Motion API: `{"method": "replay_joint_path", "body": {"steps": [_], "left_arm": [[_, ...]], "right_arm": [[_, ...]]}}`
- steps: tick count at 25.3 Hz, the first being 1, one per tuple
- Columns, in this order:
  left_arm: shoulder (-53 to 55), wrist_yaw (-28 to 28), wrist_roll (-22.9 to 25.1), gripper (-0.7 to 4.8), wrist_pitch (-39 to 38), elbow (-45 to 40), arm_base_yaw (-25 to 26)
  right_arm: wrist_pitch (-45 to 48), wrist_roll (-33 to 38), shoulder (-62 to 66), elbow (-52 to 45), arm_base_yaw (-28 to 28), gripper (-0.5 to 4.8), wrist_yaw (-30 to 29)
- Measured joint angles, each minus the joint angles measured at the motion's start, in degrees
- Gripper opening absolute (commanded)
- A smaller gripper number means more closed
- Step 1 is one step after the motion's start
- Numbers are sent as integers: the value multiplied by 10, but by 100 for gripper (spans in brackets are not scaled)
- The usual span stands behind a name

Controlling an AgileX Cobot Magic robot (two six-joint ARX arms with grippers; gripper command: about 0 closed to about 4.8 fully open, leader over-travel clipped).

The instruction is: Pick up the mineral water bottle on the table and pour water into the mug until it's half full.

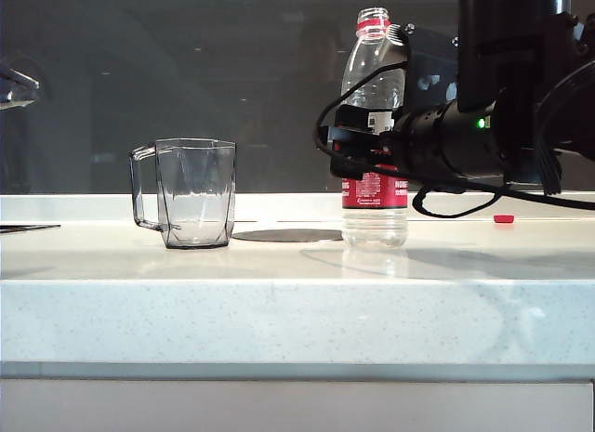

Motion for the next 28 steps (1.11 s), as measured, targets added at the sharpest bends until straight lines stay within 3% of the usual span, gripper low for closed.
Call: {"method": "replay_joint_path", "body": {"steps": [3,7,17,23,28], "left_arm": [[0,0,0,-4,0,0,0],[0,0,0,-4,0,0,0],[0,0,0,-4,0,0,0],[0,0,0,-4,0,0,49],[0,0,0,-4,0,0,99]], "right_arm": [[0,-1,0,0,0,362,0],[1,-2,0,0,0,312,0],[1,-4,0,0,0,311,0],[3,-94,-5,0,2,309,-2],[-75,-198,-41,36,5,304,1]]}}
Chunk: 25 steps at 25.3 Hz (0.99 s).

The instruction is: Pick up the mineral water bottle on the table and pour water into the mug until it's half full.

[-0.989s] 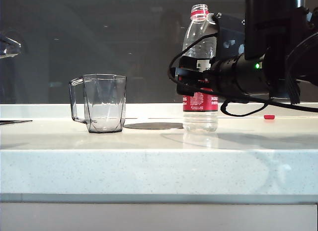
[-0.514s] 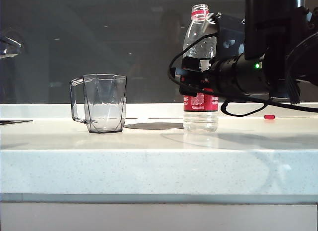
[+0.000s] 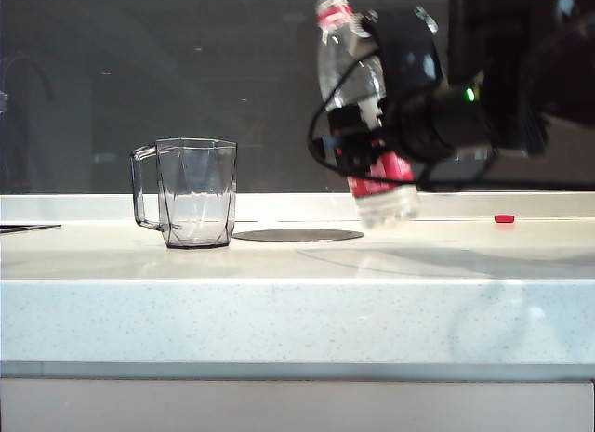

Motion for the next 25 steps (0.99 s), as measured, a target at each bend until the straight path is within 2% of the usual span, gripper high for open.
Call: {"method": "replay_joint_path", "body": {"steps": [8,12,25], "left_arm": [[0,0,0,-4,0,0,25],[0,0,0,-4,0,0,33],[0,0,0,-4,0,0,38]], "right_arm": [[-110,-118,-10,61,10,294,-2],[-147,-210,-9,72,25,279,-4],[-221,-351,-9,129,29,279,-2]]}}
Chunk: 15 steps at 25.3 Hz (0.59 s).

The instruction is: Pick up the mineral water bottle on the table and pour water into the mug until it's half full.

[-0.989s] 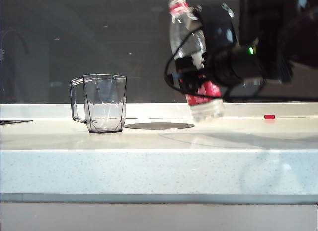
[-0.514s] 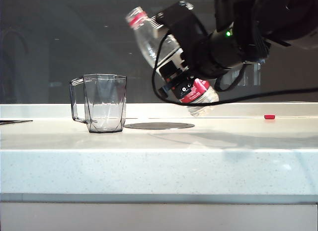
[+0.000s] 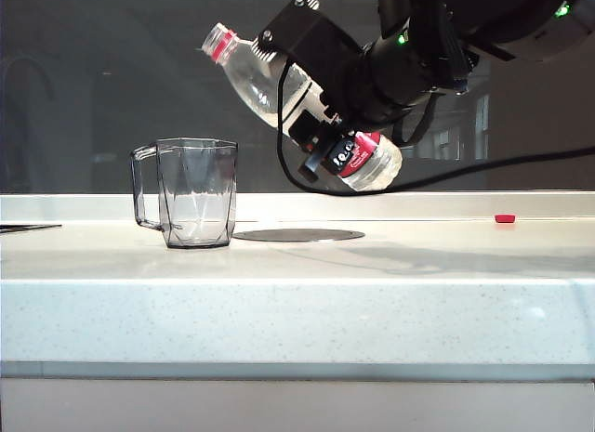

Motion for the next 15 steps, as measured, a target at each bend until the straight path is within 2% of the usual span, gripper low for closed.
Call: {"method": "replay_joint_path", "body": {"steps": [5,12,15], "left_arm": [[0,0,0,-4,0,0,0],[0,0,0,-4,0,0,0],[0,0,0,-4,0,0,0]], "right_arm": [[-23,-93,0,3,-1,279,8],[-28,-135,0,8,-3,279,21],[-28,-173,0,14,-4,279,34]]}}
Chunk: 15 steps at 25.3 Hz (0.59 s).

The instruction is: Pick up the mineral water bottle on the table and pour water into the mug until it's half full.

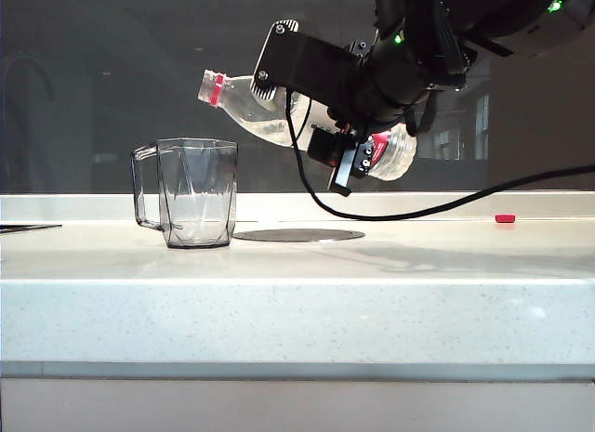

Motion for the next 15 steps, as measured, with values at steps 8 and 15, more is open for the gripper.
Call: {"method": "replay_joint_path", "body": {"steps": [8,15], "left_arm": [[0,0,0,-4,0,0,0],[0,0,0,-4,0,0,0]], "right_arm": [[3,-77,0,4,0,279,17],[1,-121,0,16,-3,279,20]]}}
